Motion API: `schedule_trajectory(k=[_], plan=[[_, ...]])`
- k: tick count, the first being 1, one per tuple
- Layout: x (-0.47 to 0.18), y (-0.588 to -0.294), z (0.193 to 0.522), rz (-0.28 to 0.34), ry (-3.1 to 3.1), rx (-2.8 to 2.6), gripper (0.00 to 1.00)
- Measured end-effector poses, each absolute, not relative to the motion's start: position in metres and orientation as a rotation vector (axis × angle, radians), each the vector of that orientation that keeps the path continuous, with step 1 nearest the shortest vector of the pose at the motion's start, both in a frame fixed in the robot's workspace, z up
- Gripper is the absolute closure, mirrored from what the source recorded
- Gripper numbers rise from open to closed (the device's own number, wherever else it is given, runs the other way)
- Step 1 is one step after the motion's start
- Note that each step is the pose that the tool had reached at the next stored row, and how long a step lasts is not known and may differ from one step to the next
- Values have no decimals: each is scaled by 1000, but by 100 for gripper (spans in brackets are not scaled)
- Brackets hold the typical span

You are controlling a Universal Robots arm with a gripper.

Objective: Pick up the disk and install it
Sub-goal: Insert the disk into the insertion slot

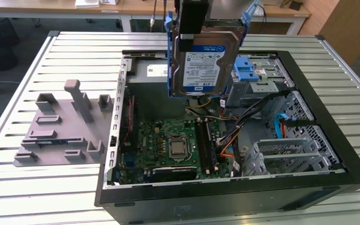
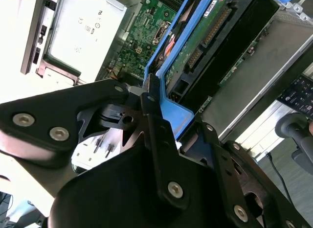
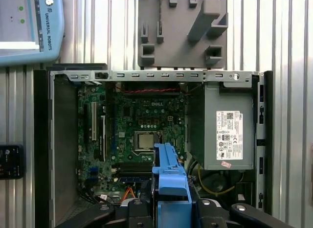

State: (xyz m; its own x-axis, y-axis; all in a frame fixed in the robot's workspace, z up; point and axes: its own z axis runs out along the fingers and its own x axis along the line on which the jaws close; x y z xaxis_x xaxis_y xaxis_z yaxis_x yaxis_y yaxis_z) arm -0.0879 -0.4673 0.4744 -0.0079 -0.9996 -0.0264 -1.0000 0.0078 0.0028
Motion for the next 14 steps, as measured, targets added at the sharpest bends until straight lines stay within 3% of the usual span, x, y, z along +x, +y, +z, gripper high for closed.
schedule_trajectory(k=[14], plan=[[-85, -493, 474, 29, 2217, -2199, 64]])
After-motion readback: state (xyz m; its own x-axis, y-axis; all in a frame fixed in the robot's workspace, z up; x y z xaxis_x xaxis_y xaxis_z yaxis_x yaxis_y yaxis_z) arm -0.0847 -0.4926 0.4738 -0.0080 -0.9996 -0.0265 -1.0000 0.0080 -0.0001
